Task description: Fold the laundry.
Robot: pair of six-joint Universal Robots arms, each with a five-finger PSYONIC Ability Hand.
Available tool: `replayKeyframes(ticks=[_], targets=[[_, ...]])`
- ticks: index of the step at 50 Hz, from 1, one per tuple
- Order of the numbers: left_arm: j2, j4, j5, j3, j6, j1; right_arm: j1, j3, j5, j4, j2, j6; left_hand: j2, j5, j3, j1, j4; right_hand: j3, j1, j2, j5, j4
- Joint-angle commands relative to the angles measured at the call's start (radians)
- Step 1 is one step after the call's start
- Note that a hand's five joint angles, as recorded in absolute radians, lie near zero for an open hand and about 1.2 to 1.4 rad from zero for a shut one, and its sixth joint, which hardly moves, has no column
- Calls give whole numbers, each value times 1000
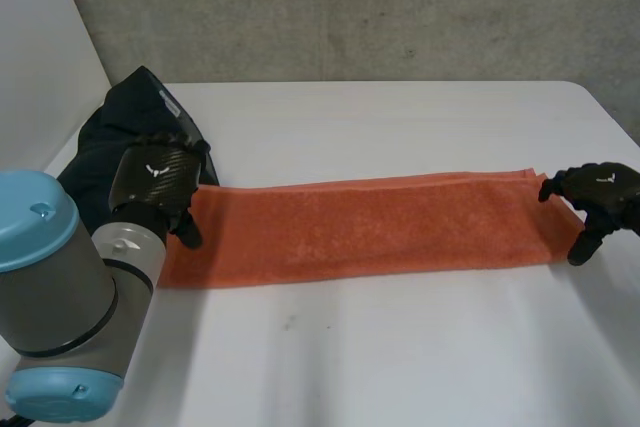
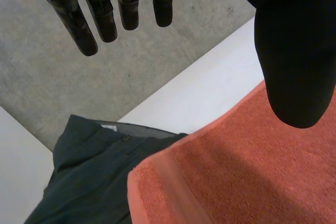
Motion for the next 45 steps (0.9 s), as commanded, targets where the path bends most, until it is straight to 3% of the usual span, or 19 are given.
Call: replayKeyframes(ticks=[1,14,16,20,30,45], targets=[[-11,0,-5,-4,-7,3,-33,66,-42,-187,56,-14,-16,-23,-26,-32,-15,190,246,197,199,189],[-14,14,-5,-11,-10,9,-33,44,-41,-225,125,-26,-13,-20,-23,-29,-12,427,484,435,437,427],[-14,14,-5,-11,-10,9,-33,41,-39,-224,139,-32,-10,-17,-20,-26,-9,538,595,546,548,538],[-14,14,-5,-11,-10,9,-33,30,-34,-222,151,-37,-13,-20,-23,-29,-12,989,1046,997,999,989],[-14,16,-5,-20,-10,8,-71,9,-25,-216,148,-46,-13,-20,-23,-29,-12,990,1047,997,999,989],[-13,16,-7,-27,-10,6,-352,-81,-4,-193,107,-281,-10,-17,-20,-26,-9,990,1047,997,999,989]])
